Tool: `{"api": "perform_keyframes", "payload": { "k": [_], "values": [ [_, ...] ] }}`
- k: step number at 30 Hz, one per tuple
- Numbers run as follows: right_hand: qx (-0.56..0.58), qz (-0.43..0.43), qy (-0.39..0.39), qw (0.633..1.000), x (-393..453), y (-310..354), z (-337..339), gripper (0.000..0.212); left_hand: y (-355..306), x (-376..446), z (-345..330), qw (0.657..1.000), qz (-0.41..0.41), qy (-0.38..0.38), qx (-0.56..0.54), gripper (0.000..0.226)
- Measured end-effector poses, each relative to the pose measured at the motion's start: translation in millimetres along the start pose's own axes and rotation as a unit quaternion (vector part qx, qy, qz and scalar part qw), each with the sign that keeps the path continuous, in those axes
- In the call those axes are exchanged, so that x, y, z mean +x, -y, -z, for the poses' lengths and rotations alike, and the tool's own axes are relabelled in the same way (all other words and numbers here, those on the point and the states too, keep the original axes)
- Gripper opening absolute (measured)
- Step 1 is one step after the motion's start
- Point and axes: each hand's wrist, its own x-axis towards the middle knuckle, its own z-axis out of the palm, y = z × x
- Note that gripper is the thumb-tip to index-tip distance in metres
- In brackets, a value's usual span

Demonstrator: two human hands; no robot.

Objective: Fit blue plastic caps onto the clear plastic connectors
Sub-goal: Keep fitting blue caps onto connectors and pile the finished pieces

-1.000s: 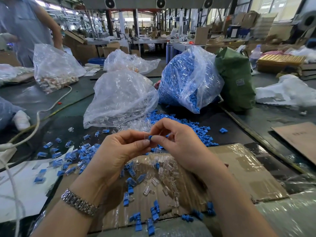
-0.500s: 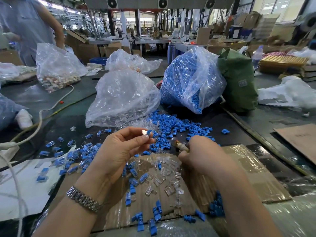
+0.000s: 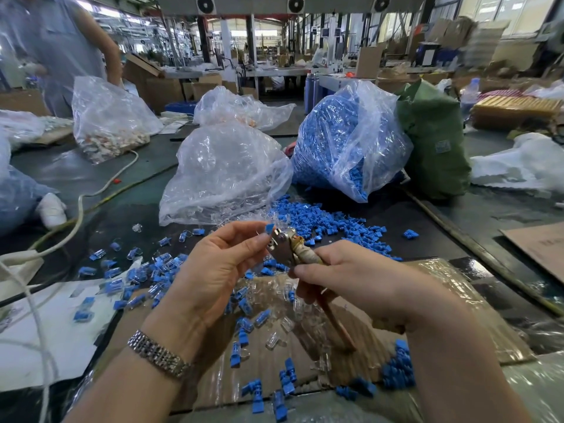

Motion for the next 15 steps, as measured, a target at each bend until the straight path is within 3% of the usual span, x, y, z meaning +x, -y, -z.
{"api": "perform_keyframes", "payload": {
  "k": [6, 15],
  "values": [
    [0.009, 0.008, -0.005, 1.000, -4.0, 3.7, -1.7, 0.042, 2.6, -5.8, -1.9, 0.994, -0.035, -0.014, 0.103, 0.020],
    [-0.017, 0.012, -0.033, 0.999, 0.6, 4.2, -8.4, 0.044, 1.4, -7.7, -3.7, 0.983, -0.093, -0.009, 0.160, 0.020]
  ]
}}
